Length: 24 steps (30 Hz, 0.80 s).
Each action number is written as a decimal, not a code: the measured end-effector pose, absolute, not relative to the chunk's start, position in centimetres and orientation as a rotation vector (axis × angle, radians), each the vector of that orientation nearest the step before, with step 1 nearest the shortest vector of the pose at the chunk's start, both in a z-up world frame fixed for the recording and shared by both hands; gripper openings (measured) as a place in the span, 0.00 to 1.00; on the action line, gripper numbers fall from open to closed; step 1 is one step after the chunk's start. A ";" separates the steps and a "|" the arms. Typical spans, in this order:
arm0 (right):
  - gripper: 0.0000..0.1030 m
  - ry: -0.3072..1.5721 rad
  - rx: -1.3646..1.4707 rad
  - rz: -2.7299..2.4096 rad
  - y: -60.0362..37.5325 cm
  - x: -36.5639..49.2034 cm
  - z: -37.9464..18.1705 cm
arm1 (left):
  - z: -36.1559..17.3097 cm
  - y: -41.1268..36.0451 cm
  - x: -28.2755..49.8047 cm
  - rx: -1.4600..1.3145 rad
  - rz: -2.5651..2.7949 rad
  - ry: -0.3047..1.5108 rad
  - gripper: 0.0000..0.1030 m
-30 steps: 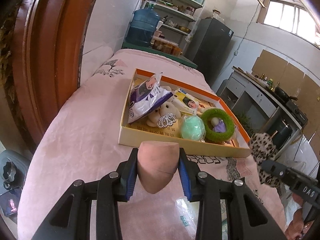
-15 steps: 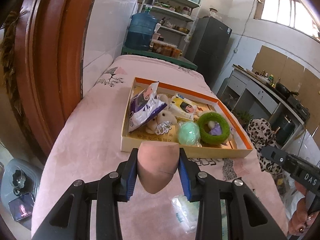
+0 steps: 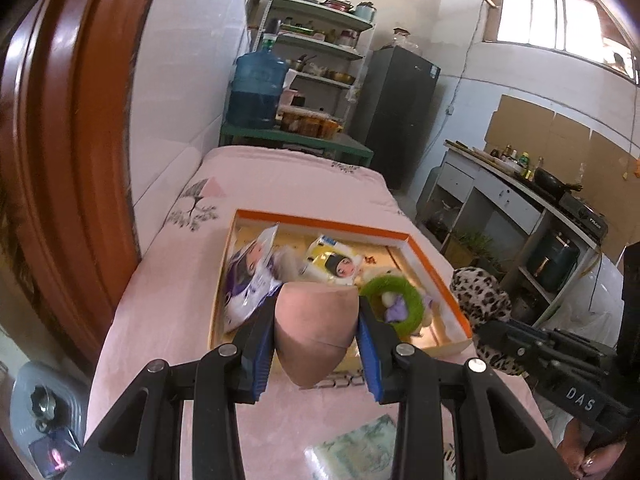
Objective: Organize soft objects
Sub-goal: 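Lift the peach sponge and leopard scarf and carry them over the box, then lower the sponge and scarf into the box and open both tools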
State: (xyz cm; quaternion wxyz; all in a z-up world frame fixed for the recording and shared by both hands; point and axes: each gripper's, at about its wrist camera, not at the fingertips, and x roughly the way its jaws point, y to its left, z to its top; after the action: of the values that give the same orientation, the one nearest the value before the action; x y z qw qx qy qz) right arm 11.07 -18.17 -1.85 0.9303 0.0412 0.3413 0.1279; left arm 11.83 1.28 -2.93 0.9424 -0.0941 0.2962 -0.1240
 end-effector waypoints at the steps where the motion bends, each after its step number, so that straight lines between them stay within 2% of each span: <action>1: 0.16 0.697 0.084 0.260 -18.2 11.2 -1.8 | -2.7 1.2 12.0 -0.193 -0.257 0.599 0.37; 24: 0.16 0.659 0.122 0.229 -20.1 17.1 -0.4 | -1.3 -1.5 17.4 -0.185 -0.298 0.570 0.37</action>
State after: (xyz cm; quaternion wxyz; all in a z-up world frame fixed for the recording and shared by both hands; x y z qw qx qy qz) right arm 17.08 -20.13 -0.38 0.9380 0.0595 0.3227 0.1119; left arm 17.42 -1.47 -1.32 0.9446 -0.0909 0.2795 -0.1463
